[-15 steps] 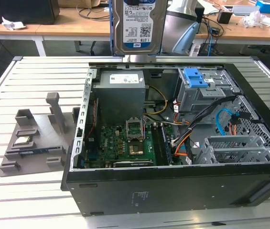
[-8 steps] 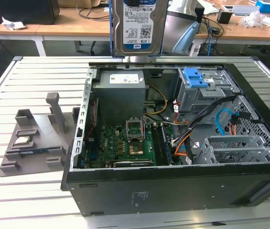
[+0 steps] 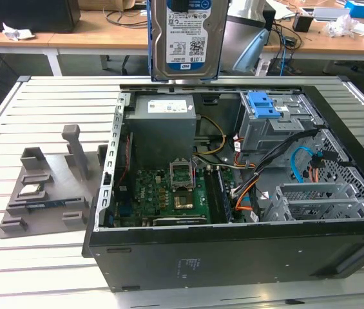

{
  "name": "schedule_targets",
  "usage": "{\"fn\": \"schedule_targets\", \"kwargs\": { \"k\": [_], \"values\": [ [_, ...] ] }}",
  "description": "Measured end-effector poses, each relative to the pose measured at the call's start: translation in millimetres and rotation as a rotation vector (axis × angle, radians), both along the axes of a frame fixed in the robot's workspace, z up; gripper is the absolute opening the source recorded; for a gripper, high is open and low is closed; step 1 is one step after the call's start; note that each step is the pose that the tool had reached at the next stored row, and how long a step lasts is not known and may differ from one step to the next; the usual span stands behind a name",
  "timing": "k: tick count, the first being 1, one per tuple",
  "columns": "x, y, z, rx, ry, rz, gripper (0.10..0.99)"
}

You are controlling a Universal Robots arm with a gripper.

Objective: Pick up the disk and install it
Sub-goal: 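Pick up the disk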

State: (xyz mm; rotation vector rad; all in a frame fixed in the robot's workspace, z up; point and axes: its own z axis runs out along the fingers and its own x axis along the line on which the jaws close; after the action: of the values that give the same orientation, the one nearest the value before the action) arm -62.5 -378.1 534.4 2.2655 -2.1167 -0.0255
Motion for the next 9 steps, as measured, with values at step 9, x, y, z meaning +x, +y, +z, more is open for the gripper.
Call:
{"fn": "schedule_targets", "kwargs": {
  "k": [9],
  "values": [
    [0.0, -14.3, -0.7, 0.0, -0.0001, 0.0, 0.369]
  ]
}}
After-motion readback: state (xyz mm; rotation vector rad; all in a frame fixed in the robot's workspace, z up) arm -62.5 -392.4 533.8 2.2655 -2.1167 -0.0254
